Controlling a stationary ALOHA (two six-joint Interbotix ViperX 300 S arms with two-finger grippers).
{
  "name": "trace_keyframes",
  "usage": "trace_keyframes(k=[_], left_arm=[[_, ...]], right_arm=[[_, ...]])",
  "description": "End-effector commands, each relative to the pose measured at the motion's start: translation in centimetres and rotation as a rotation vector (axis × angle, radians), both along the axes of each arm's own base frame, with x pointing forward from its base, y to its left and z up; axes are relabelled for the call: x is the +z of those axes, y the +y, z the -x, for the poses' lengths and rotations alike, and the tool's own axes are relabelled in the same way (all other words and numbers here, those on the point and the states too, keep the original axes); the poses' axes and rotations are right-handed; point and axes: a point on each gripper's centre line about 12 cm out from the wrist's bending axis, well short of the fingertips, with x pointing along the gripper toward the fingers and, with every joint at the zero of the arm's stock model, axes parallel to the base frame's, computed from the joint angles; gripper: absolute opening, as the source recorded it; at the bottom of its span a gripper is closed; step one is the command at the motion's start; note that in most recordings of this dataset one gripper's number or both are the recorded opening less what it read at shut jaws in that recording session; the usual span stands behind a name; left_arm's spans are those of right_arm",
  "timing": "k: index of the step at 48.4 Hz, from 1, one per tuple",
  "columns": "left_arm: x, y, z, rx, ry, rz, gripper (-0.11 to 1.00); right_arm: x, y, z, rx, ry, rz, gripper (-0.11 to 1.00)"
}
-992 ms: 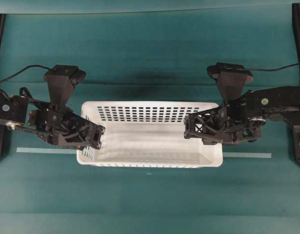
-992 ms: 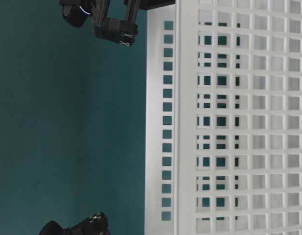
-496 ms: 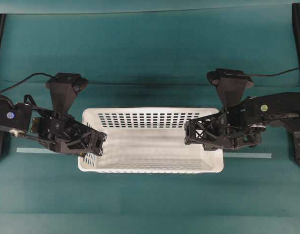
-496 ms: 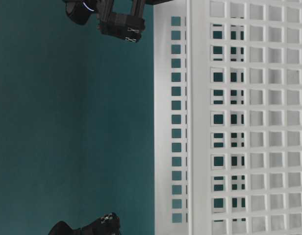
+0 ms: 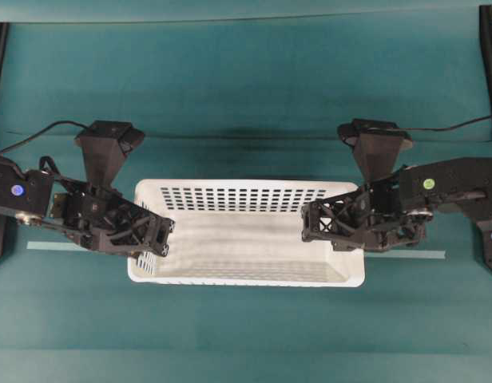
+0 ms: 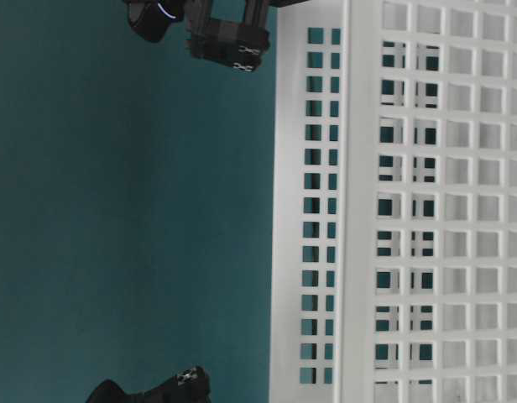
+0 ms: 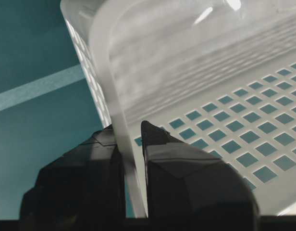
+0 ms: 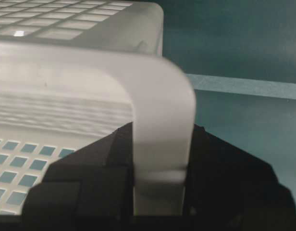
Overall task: Lift the white basket with both hands.
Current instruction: 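Lower the basket back onto the table with both grippers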
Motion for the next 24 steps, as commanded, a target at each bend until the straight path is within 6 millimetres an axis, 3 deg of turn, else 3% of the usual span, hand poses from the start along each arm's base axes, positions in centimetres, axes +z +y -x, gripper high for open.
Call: trace_keyframes(k=[1, 24], left_arm=[[0.3, -0.3, -0.2, -0.021, -0.022, -0.007, 0.01], [-1.4, -0.3, 0.1, -0.022, 0.030, -0.013, 0.01]], right_arm=[[-0.2, 0.4, -0.3, 0.027, -0.005, 0.010, 0.18], [-1.2, 0.4, 0.2, 0.026, 0.010, 0.015, 0.18]])
